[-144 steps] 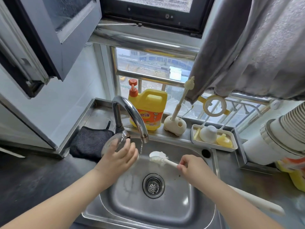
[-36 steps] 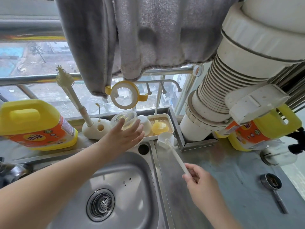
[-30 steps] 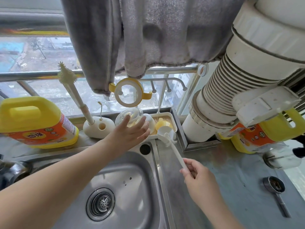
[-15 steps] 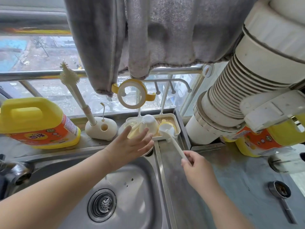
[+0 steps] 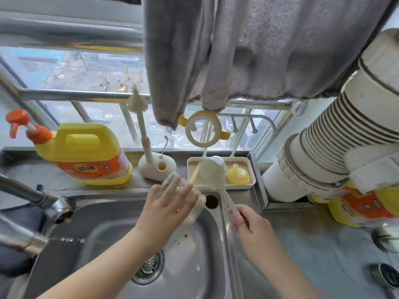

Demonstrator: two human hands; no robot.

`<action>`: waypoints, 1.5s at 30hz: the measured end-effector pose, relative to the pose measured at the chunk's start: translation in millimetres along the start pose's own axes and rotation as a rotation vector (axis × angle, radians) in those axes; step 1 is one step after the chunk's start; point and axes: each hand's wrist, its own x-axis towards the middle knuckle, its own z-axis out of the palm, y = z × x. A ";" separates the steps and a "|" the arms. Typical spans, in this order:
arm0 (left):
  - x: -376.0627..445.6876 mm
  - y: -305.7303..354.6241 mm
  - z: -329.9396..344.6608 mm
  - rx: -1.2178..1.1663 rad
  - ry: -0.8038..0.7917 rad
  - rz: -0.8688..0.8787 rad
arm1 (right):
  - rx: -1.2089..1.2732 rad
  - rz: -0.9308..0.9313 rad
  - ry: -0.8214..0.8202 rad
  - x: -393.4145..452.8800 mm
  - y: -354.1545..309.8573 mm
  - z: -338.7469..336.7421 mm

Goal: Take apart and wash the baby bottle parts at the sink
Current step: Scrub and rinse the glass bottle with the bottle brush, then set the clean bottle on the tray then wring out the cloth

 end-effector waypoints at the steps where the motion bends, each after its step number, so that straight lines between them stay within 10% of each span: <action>1: -7.4 -2.5 -4.9 -0.050 -0.036 -0.116 | 0.008 -0.027 -0.030 1.2 -9.6 2.2; 6: -33.6 -12.8 -50.3 -0.558 -0.210 -0.797 | 0.048 -0.177 -0.109 6.4 -66.7 14.4; 13: -87.4 -26.5 -99.8 -0.799 -0.236 -1.231 | 0.042 -0.360 -0.009 32.4 -141.1 10.9; 45: -159.8 -63.8 -148.6 -1.014 -0.330 -1.437 | 0.098 -0.470 0.130 102.1 -181.8 29.9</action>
